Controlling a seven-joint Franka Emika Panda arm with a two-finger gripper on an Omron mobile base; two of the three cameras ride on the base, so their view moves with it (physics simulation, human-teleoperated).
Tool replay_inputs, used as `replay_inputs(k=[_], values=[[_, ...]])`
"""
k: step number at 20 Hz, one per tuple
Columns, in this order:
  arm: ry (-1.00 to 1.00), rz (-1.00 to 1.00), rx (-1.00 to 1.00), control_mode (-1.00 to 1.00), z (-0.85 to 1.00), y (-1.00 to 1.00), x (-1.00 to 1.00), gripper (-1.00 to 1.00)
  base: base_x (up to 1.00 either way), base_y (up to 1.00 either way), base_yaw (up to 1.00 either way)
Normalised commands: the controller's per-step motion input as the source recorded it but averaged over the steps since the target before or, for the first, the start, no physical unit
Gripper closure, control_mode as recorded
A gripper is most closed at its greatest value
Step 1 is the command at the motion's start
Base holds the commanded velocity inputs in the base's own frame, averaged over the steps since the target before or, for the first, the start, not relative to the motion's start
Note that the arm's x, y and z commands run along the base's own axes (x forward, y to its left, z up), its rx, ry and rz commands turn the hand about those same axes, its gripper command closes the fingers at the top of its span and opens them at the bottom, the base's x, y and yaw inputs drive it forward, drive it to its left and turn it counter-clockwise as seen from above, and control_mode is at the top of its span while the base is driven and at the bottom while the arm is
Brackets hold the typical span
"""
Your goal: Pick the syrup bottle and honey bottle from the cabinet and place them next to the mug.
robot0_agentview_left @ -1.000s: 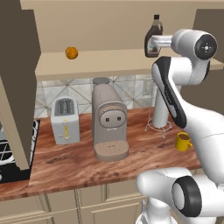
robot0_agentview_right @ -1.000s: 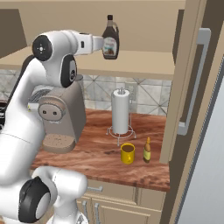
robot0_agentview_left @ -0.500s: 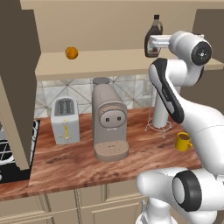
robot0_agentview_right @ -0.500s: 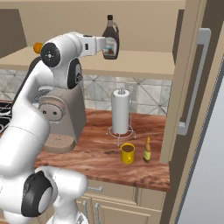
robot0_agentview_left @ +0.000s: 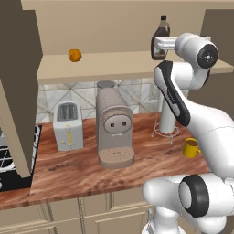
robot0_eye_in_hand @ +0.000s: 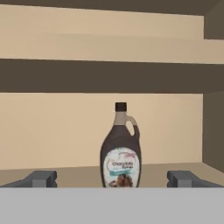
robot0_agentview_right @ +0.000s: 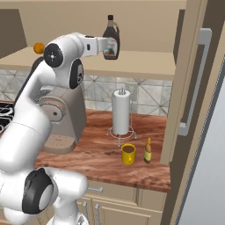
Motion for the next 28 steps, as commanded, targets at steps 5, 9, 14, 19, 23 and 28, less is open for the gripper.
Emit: replay_inputs(k=[5,9,14,19,23,28], values=[[0.04,0.0,0.0,-1.0,0.01,0.0,0.28,-1.0,0.0,0.0,0.0],[0.06,0.0,0.0,-1.0,0.07,0.0,0.19,-1.0,0.0,0.0,0.0],[0.0,0.0,0.0,-1.0,0.0,0.0,0.0,-1.0,0.0,0.0,0.0],[0.0,0.0,0.0,-1.0,0.0,0.0,0.13,-1.0,0.0,0.0,0.0],[0.0,0.0,0.0,-1.0,0.0,0.0,0.21,-1.0,0.0,0.0,0.0],[0.01,0.0,0.0,-1.0,0.0,-0.02,0.44,-1.0,0.0,0.0,0.0]])
